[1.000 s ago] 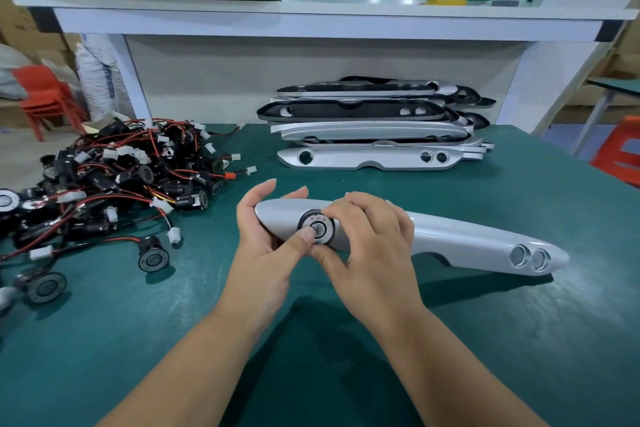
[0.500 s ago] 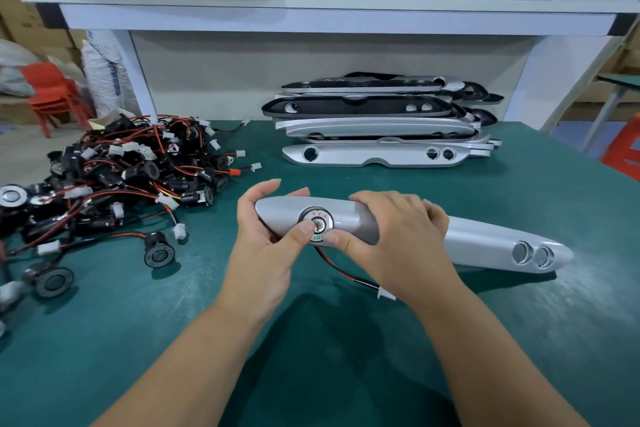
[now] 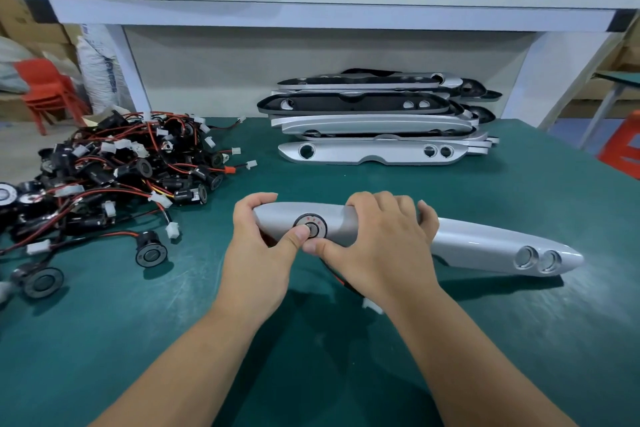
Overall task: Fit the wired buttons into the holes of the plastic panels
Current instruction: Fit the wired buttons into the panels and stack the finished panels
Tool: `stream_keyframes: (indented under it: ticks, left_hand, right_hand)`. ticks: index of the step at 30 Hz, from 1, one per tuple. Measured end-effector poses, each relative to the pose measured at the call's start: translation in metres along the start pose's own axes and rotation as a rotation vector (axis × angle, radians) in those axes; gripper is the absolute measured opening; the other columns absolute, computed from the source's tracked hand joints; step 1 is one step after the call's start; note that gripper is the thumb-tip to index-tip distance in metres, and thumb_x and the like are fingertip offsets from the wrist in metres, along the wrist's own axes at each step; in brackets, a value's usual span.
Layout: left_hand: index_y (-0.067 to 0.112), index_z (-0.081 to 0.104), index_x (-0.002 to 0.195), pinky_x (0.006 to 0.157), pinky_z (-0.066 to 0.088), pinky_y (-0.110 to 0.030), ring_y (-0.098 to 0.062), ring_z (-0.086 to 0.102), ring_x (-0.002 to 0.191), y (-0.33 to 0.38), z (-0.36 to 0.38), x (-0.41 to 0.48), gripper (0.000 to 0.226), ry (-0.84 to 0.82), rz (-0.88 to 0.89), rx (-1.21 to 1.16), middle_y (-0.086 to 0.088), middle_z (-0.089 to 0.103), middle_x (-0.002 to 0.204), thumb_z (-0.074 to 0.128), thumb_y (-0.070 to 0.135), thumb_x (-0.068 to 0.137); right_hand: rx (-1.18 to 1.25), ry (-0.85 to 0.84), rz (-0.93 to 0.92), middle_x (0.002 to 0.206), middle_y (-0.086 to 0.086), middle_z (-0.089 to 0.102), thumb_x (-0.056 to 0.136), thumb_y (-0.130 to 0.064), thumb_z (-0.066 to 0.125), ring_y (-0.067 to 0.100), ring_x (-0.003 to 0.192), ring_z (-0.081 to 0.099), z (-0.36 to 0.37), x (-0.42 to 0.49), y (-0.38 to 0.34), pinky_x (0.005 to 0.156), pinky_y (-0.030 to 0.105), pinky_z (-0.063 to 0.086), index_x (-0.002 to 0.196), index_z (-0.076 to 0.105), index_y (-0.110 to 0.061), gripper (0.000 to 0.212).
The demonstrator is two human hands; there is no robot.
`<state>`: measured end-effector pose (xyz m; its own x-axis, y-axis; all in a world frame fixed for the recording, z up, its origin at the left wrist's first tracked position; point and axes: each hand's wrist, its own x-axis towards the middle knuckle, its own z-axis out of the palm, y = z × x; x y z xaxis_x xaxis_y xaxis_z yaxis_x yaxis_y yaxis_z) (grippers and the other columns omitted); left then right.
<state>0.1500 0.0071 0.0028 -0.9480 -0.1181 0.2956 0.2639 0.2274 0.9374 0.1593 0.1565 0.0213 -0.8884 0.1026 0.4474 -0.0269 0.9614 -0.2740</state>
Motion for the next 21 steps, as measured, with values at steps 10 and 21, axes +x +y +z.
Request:
stream_keyframes:
  ticks: [10, 21]
  left_hand:
    - [0.050, 0.038, 0.097, 0.062, 0.043, -0.010, 0.007, 0.056, 0.072, 0.002, -0.003, 0.000, 0.039, -0.039, 0.027, 0.023, 0.008, 0.059, 0.088, 0.066, 0.025, 0.086]
    - [0.036, 0.044, 0.102, 0.090, 0.052, -0.042, -0.025, 0.061, 0.091, -0.015, -0.021, 0.024, 0.028, 0.032, -0.165, -0.162, -0.003, 0.058, 0.094, 0.063, 0.020, 0.089]
  right_hand:
    - [0.011, 0.056, -0.008, 0.082, -0.015, 0.041, 0.056, -0.089, 0.031, 0.013, 0.088, 0.034, 0.003, 0.002, 0.000, 0.094, 0.037, 0.017, 0.085, 0.042, -0.033, 0.064]
    - [-0.119, -0.310, 0.158, 0.136, -0.012, 0.041, 0.045, -0.096, 0.036, 0.018, 0.133, 0.028, -0.010, 0.000, 0.107, 0.108, 0.060, 0.007, 0.134, 0.028, -0.048, 0.102]
